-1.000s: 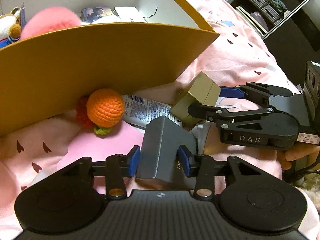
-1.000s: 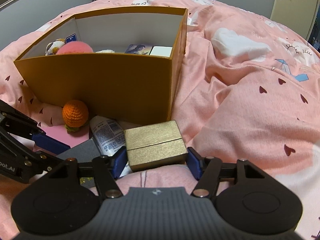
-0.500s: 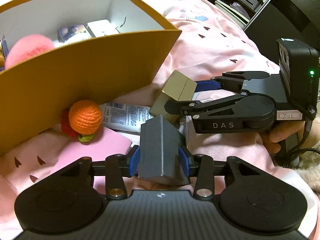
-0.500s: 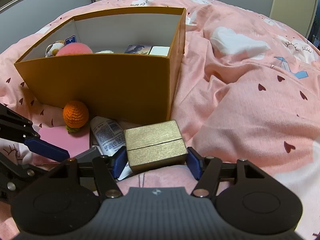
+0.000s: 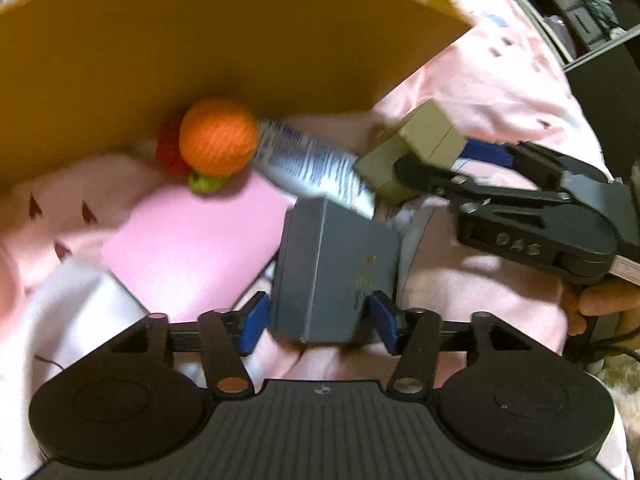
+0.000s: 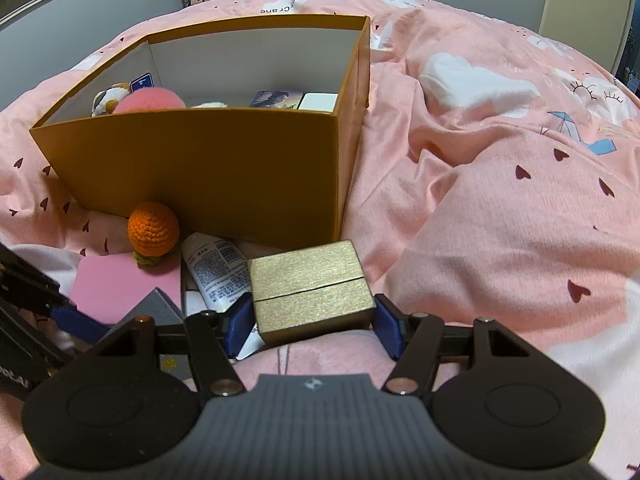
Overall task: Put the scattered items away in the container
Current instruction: 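Lift the gray box with the left tool while the right tool holds the gold box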
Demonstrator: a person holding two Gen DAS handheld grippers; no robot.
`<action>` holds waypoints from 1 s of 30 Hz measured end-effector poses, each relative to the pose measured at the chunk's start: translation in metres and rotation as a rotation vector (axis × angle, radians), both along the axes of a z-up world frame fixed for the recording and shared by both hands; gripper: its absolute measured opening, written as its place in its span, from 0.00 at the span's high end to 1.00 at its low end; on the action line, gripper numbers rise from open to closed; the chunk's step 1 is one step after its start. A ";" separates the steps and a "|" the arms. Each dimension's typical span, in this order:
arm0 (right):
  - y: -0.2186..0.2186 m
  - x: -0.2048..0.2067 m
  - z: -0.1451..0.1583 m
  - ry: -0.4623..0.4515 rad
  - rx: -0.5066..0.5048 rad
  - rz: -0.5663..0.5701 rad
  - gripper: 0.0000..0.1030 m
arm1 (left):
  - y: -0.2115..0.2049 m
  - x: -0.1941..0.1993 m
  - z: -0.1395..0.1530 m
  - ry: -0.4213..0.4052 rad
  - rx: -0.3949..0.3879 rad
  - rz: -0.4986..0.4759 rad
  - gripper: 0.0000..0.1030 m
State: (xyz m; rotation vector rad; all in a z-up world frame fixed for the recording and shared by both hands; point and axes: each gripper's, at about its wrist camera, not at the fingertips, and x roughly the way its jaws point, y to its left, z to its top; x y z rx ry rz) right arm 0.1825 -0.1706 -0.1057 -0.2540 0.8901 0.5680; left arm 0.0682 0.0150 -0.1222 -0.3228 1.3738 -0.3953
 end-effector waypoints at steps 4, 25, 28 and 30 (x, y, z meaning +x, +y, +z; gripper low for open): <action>0.000 0.000 0.000 0.000 0.001 0.000 0.37 | -0.001 0.004 -0.009 0.014 -0.038 0.014 0.29; -0.007 -0.002 0.012 -0.023 0.058 -0.018 0.37 | 0.008 -0.014 0.045 -0.270 -0.048 0.056 0.61; -0.009 -0.003 0.018 -0.033 0.072 -0.019 0.37 | 0.015 -0.016 0.056 -0.302 -0.053 0.083 0.61; -0.010 -0.005 0.023 -0.042 0.081 -0.018 0.37 | 0.018 -0.017 0.064 -0.323 -0.061 0.097 0.61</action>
